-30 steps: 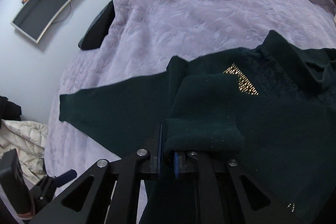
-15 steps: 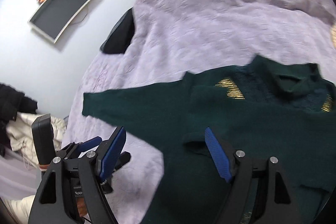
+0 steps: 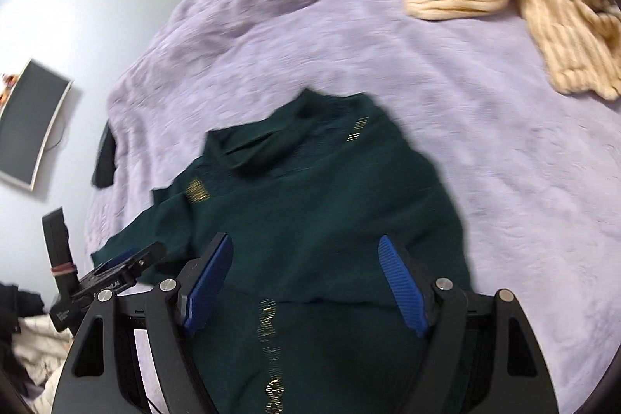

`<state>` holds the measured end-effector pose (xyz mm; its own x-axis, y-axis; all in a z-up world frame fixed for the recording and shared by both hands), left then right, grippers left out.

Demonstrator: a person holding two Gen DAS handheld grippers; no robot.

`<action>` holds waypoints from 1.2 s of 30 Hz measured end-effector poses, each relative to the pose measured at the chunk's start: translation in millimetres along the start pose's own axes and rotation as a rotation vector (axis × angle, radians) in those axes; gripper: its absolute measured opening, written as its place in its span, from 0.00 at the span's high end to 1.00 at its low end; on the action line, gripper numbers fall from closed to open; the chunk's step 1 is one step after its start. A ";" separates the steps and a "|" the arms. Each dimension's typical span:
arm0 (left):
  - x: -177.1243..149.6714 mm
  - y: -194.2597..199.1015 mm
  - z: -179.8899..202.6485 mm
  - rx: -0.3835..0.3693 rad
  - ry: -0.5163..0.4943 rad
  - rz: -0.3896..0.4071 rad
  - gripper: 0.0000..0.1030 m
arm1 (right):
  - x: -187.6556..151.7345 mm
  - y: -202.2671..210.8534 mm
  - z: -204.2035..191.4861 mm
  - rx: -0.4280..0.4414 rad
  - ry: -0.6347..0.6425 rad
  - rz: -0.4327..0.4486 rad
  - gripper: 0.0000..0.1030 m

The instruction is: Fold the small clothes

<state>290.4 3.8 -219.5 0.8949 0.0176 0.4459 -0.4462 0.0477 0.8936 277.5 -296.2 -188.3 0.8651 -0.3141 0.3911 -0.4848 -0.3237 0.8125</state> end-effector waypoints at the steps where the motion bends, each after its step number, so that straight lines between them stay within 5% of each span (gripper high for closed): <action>1: -4.0 -9.8 0.5 0.045 -0.027 -0.014 0.00 | 6.6 -0.5 14.1 -0.013 -0.025 0.006 0.21; 6: -29.2 -37.6 -9.6 0.070 0.010 -0.102 0.00 | 33.7 -16.5 65.7 -0.010 -0.146 0.006 0.22; 14: -34.0 -37.0 -10.2 0.069 -0.006 -0.079 0.00 | 64.2 -49.5 97.2 0.076 -0.283 -0.005 0.32; 19: -35.9 -36.8 -8.8 0.088 -0.024 -0.073 0.00 | 82.5 -69.5 51.9 0.067 -0.072 -0.074 0.32; 20: -36.4 -36.6 -10.1 0.089 -0.024 -0.073 0.00 | 83.0 -79.0 41.4 0.051 -0.025 -0.100 0.35; 23: -38.6 -34.7 -6.2 0.093 -0.024 -0.073 0.00 | 76.7 -104.9 28.2 -0.074 0.087 -0.176 0.91; 27: -36.1 -37.0 -6.5 0.089 -0.019 -0.074 0.00 | 89.8 -100.4 40.8 -0.193 0.148 -0.121 0.92; 32: -38.7 -39.2 -9.9 0.090 -0.024 -0.068 0.00 | 111.8 -98.1 106.0 -0.321 0.074 -0.093 0.97; 36: -39.2 -38.7 -8.0 0.098 -0.028 -0.070 0.00 | 109.2 -79.9 126.2 -0.212 -0.040 -0.047 0.95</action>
<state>272.6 9.2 -272.0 0.9238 -0.0108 0.3827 -0.3828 -0.0495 0.9225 394.5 -417.3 -265.0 0.8781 -0.3398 0.3369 -0.4028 -0.1450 0.9037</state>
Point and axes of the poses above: each gripper's, at about its wrist camera, not at the fingertips, and y roughly against the way its jaws point, z to its right, x to its top, the point moved 8 cm from there along -y, roughly the way its jaws point, and after that the axes turned 6 degrees about z, right-handed, at the moved point
